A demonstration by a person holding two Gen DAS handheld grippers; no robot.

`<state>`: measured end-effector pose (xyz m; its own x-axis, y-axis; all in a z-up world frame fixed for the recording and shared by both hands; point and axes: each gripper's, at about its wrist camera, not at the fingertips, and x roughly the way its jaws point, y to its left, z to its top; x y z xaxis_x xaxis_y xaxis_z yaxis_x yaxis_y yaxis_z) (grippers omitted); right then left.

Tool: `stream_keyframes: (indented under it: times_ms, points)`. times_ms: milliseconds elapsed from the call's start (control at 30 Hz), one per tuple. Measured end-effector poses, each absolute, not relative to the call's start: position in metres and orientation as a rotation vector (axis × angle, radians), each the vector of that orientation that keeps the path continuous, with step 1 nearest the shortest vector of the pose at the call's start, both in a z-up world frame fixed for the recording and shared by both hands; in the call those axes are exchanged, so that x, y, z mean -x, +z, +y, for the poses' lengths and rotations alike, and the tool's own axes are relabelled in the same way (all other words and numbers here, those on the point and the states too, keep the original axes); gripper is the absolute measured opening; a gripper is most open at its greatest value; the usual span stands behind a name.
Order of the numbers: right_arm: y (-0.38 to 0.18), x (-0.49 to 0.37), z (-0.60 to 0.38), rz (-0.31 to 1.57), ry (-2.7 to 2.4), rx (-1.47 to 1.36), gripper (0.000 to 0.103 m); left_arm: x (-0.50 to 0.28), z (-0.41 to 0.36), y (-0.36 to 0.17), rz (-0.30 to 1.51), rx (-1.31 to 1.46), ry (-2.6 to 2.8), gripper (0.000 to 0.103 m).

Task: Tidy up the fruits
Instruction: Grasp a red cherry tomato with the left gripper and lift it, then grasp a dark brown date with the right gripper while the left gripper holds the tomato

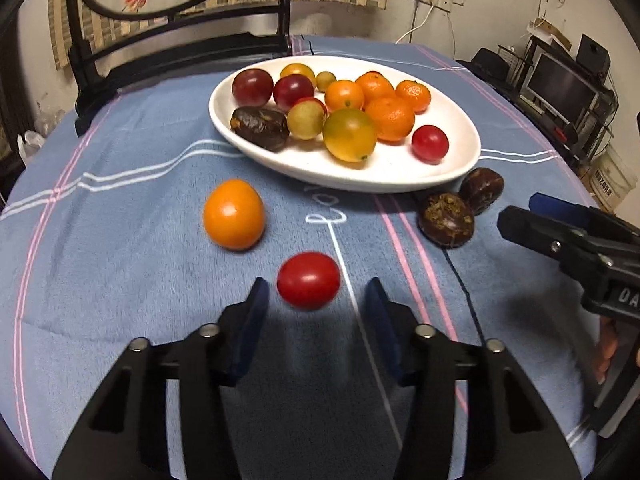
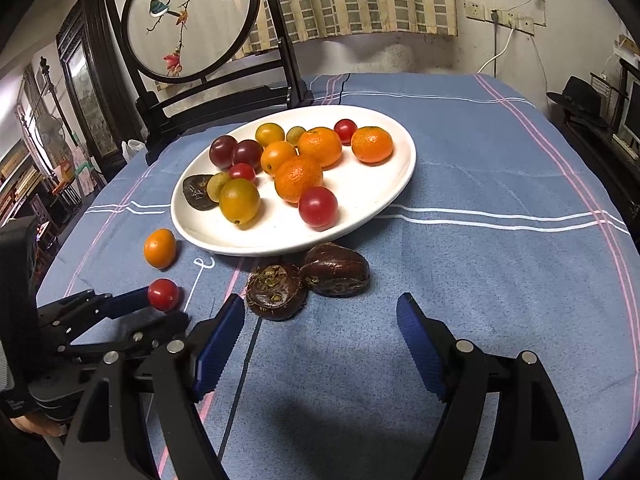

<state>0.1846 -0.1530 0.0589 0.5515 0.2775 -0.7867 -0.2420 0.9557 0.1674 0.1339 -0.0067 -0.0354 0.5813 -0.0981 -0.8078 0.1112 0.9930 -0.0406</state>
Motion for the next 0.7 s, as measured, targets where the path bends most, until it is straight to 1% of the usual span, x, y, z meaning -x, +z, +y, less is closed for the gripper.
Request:
stream_keyframes:
  times_ms: [133, 167, 200, 233, 267, 400, 700]
  points:
    - [0.057, -0.184, -0.150, 0.943, 0.312, -0.033, 0.079, -0.137, -0.010, -0.037, 0.926, -0.038, -0.116, 0.049]
    - [0.057, -0.185, -0.150, 0.945, 0.311, -0.032, 0.079, -0.137, -0.010, -0.036, 0.925, -0.039, -0.117, 0.045]
    - [0.056, -0.185, -0.150, 0.947, 0.311, -0.031, 0.079, -0.137, -0.009, -0.036, 0.923, -0.033, -0.123, 0.035]
    - [0.056, -0.185, -0.150, 0.949, 0.311, -0.031, 0.079, -0.137, -0.008, -0.035, 0.920, -0.025, -0.127, 0.031]
    - [0.056, -0.185, -0.150, 0.950, 0.310, -0.031, 0.079, -0.137, -0.006, -0.033, 0.920, -0.004, -0.136, 0.030]
    - [0.055, -0.186, -0.151, 0.949, 0.304, -0.029, 0.079, -0.139, 0.005, -0.032, 0.949, 0.095, -0.159, 0.030]
    - [0.052, -0.192, -0.165, 0.941, 0.250, -0.094, 0.079, -0.137, -0.001, -0.031, 0.940, 0.077, -0.161, 0.030]
